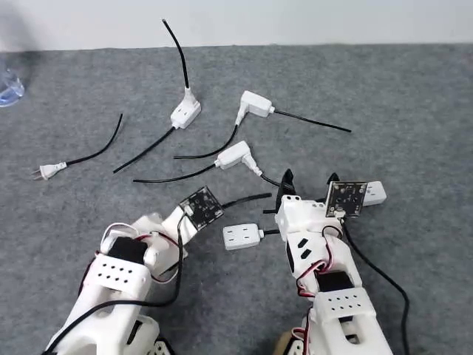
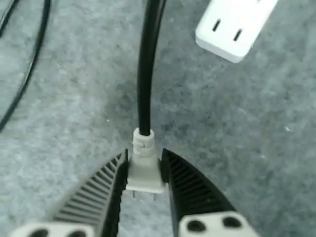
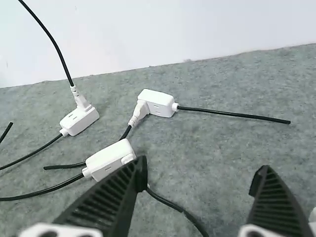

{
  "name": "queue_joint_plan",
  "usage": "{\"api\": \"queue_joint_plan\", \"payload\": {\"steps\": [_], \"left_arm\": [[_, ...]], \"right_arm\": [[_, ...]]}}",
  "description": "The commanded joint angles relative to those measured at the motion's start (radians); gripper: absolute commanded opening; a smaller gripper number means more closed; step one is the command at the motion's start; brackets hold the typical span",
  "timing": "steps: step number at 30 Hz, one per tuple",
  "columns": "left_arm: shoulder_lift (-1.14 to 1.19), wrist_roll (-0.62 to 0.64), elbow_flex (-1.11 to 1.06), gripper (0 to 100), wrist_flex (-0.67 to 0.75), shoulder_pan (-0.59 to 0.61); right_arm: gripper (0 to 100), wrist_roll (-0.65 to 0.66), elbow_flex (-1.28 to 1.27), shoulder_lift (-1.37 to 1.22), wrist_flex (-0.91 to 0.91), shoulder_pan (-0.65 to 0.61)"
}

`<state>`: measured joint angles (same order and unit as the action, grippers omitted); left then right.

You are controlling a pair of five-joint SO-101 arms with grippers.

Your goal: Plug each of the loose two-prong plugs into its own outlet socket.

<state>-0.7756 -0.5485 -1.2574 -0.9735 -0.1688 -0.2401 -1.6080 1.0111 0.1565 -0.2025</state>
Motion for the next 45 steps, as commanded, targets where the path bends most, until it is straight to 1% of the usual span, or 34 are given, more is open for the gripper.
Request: {"api": "queue_joint_plan", "payload": {"steps": [1,12,17,19,21,23,25,27,30,32,34,37,39,42,43,44,45], "left_arm": [[-0.003,-0.017,0.004,1,-0.005,0.002],[-0.006,-0.011,-0.001,1,-0.005,-0.009],[-0.008,-0.011,-0.062,1,-0.002,-0.034],[-0.008,0.021,-0.062,4,-0.015,-0.052],[-0.008,0.08,-0.041,11,-0.021,-0.072],[-0.008,0.086,-0.008,19,-0.037,-0.112],[-0.008,0.086,0.035,25,-0.089,-0.161],[-0.009,0.083,0.079,28,-0.149,-0.192],[-0.009,0.086,0.153,30,-0.209,-0.18],[-0.009,0.089,0.211,30,-0.23,-0.127],[-0.011,0.104,0.263,30,-0.227,-0.032],[-0.011,0.235,0.308,30,-0.181,0.181],[-0.009,0.327,0.292,29,-0.112,0.342],[-0.009,0.41,0.189,29,0.037,0.548],[-0.009,0.416,0.142,29,0.095,0.6],[-0.009,0.416,0.091,29,0.152,0.638],[-0.009,0.414,0.047,29,0.201,0.667]], "right_arm": [[33.2,0.011,0.006,0.002,-0.008,-0.004],[33.2,0.012,0.005,0.002,-0.01,-0.004],[33.2,0.012,-0.005,0.002,-0.01,-0.01],[33.2,0.021,-0.008,0.002,-0.01,-0.013],[33.2,0.054,-0.009,0.002,-0.013,-0.013],[33.2,0.106,0.003,0.012,-0.082,-0.013],[33.2,0.155,0.046,0.013,-0.199,-0.012],[33.2,0.195,0.103,0.013,-0.343,0.002],[33.2,0.252,0.184,0.015,-0.495,0.056],[33.2,0.267,0.23,0.015,-0.527,0.111],[33.2,0.247,0.255,0.015,-0.536,0.173],[33.3,0.078,0.272,0.015,-0.582,0.265],[33.3,-0.02,0.308,0.015,-0.619,0.323],[33.3,-0.141,0.387,0.004,-0.742,0.412],[33.2,-0.153,0.407,0.004,-0.792,0.417],[33.2,-0.112,0.427,0.004,-0.843,0.409],[33.2,-0.012,0.443,0.008,-0.881,0.372]]}}
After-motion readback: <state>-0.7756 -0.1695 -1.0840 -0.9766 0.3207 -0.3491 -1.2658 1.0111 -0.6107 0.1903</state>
